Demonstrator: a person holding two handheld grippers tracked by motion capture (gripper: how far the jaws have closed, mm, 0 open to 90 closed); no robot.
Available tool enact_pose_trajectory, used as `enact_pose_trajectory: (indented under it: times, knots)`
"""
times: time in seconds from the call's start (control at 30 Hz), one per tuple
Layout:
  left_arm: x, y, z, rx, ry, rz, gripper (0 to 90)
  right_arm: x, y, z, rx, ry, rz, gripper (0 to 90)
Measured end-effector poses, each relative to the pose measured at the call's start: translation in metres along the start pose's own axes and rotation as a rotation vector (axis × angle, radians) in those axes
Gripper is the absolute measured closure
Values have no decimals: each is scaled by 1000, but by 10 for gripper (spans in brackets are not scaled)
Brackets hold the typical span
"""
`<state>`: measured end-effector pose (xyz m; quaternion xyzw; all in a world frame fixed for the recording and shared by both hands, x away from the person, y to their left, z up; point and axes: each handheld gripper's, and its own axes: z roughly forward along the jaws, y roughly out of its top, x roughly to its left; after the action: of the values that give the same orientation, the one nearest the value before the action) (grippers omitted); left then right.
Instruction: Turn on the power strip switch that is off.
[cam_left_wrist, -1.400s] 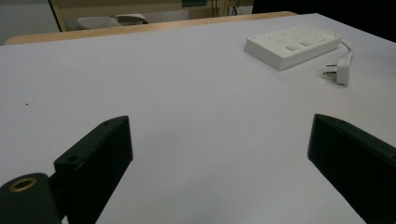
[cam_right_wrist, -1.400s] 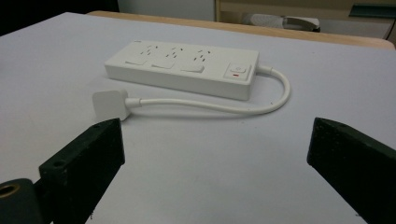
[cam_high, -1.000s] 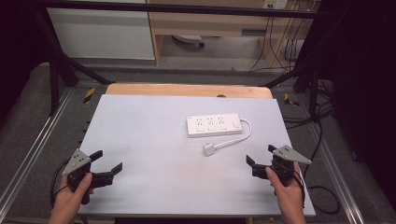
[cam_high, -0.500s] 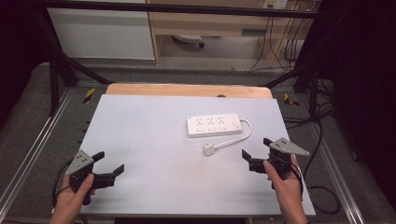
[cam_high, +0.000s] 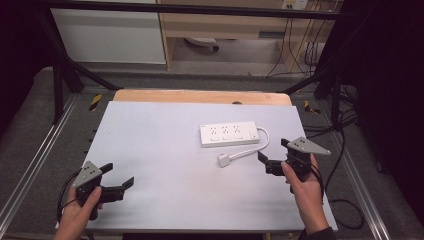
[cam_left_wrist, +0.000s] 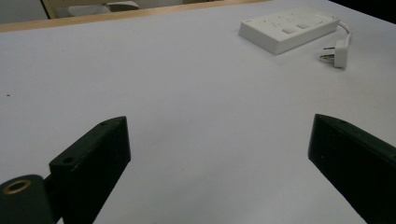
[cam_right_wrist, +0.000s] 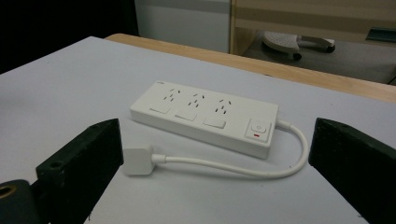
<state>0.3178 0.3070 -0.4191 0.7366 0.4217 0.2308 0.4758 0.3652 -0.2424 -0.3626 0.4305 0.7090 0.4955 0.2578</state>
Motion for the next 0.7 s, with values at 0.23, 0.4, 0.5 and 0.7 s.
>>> enact_pose_trajectory:
  times: [0.23,0.4,0.5,0.7]
  knots:
    - [0,0,0,2,2,2,57,-3,4,6,-1,21,-3,28]
    - [-1,0,0,3,0,3,57,-4,7,11,5,24,-5,27]
    - [-1,0,0,2,0,2,57,-5,11,13,3,25,-7,27]
    - [-1,0,0,7,1,9,57,-5,18,15,3,26,-19,26]
